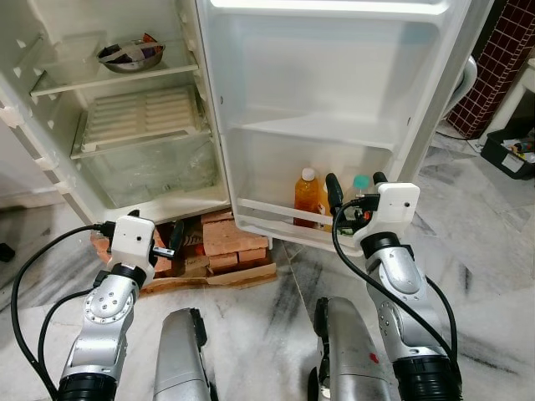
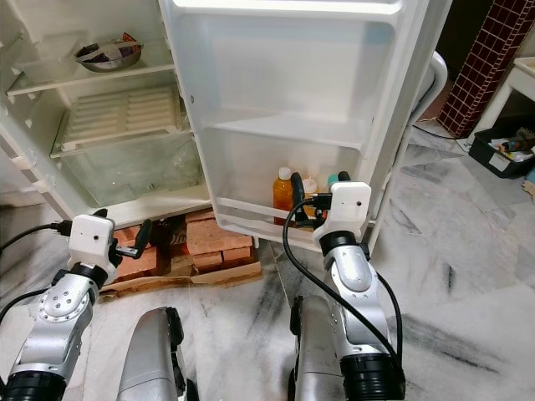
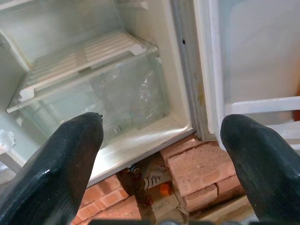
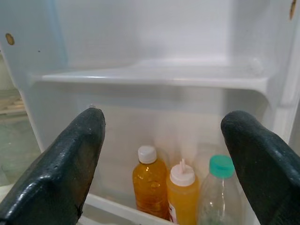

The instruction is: Restocking fridge

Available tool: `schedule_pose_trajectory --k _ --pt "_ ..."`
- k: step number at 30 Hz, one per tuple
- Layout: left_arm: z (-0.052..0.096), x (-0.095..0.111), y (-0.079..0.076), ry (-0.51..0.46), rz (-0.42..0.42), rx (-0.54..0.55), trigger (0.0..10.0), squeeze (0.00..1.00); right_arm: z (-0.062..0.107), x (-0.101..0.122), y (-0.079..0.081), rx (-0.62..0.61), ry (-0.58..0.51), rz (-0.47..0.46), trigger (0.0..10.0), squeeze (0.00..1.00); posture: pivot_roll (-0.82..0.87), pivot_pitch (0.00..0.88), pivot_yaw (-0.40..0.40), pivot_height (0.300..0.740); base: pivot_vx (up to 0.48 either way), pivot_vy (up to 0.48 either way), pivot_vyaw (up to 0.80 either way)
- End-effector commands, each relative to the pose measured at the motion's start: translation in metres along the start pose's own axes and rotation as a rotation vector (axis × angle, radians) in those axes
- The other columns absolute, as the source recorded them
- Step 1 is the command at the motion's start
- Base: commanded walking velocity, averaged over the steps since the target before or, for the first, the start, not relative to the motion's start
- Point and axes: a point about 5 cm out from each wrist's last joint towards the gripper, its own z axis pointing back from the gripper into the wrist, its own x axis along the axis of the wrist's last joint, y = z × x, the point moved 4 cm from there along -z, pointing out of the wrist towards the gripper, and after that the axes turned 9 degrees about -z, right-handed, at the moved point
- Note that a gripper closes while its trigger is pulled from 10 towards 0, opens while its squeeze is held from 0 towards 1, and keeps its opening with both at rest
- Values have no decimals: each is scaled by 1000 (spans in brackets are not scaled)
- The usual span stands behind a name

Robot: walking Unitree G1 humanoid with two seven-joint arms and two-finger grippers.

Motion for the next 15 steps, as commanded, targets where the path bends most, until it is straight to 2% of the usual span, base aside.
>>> schedule_pose_trajectory --k 1,8,15 --pt "1 -3 5 9 -2 14 10000 0 -3 2 5 21 -7 -9 10000 0 -54 0 47 560 0 0 0" --pt "2 -4 4 7 0 19 10000 0 -2 1 8 44 -3 -10 10000 0 -52 0 37 604 0 0 0" --pt "11 -14 6 41 6 26 10000 0 2 -2 -1 14 14 -6 10000 0 -52 0 33 649 0 0 0"
